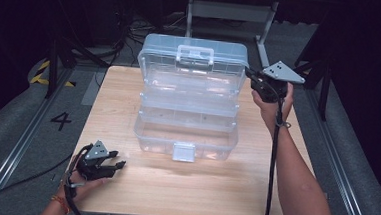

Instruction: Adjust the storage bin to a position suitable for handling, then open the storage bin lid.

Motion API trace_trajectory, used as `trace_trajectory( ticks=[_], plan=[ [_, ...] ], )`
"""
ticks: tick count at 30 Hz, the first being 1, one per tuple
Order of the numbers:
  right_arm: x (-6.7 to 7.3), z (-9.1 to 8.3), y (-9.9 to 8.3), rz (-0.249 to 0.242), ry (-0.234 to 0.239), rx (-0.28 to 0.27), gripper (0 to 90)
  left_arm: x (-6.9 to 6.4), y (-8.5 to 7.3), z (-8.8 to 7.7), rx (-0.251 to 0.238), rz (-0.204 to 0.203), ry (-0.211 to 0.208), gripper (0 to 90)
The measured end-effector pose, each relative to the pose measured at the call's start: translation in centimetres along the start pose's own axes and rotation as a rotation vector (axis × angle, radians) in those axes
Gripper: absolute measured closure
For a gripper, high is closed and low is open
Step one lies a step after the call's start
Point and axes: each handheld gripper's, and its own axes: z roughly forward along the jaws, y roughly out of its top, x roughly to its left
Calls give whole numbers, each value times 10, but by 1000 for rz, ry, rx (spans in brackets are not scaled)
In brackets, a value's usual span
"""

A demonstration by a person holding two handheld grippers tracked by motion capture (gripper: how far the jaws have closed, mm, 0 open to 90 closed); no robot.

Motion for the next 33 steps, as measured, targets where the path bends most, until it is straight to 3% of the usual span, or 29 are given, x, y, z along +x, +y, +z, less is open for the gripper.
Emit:
trace_trajectory(
  ticks=[24, 33],
  plan=[
    [-17, 24, 7, 59, 22, 31, 840, 1, 0, 0, 4, -6, 10, 455],
    [-20, 28, 9, 56, 26, 46, 840, 1, 0, 0, 9, -1, 7, 446]
  ],
)
